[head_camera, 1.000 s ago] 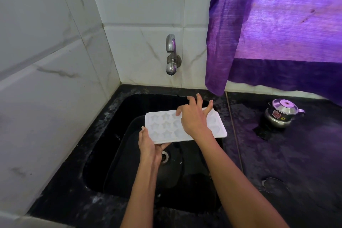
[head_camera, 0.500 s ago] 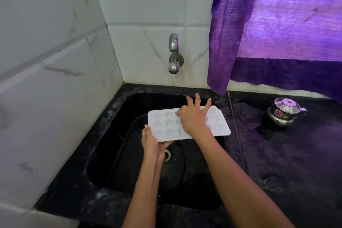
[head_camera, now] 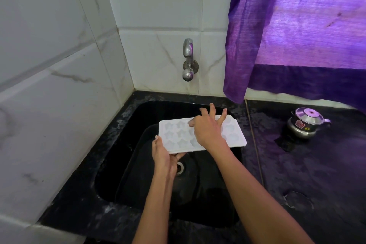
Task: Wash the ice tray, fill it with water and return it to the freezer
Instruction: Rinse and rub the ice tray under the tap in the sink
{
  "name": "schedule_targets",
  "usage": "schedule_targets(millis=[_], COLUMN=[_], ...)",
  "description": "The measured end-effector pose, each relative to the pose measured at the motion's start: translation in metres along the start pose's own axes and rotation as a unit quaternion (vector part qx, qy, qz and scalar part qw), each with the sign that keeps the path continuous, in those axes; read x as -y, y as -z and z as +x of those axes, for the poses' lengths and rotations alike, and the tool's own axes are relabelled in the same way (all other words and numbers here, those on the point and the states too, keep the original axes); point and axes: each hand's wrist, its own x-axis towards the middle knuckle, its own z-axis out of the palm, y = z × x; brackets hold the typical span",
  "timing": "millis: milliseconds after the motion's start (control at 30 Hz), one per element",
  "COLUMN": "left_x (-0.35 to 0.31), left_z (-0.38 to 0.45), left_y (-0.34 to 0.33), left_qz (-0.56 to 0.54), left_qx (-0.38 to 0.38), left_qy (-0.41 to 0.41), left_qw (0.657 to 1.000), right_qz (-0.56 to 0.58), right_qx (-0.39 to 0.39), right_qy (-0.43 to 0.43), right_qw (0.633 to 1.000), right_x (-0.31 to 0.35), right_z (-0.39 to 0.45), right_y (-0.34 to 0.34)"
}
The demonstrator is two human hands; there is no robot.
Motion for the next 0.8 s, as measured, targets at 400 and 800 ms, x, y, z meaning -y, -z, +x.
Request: schedule_targets(millis=[400,800], left_x=[0.000,0.002], left_z=[-0.002,-0.003], left_y=[-0.002,-0.003], left_qz=[-0.003,0.002], left_qx=[0.006,0.002], left_qy=[-0.008,-0.010], left_qw=[1.000,1.000], right_qz=[0.044,-0.007], right_qx=[-0.044,-0.003], right_qy=[0.042,0.046], right_qw=[0.997,0.999], right_x=[0.010,0.021], right_z=[0.000,-0.001], right_y=[-0.004,-0.001])
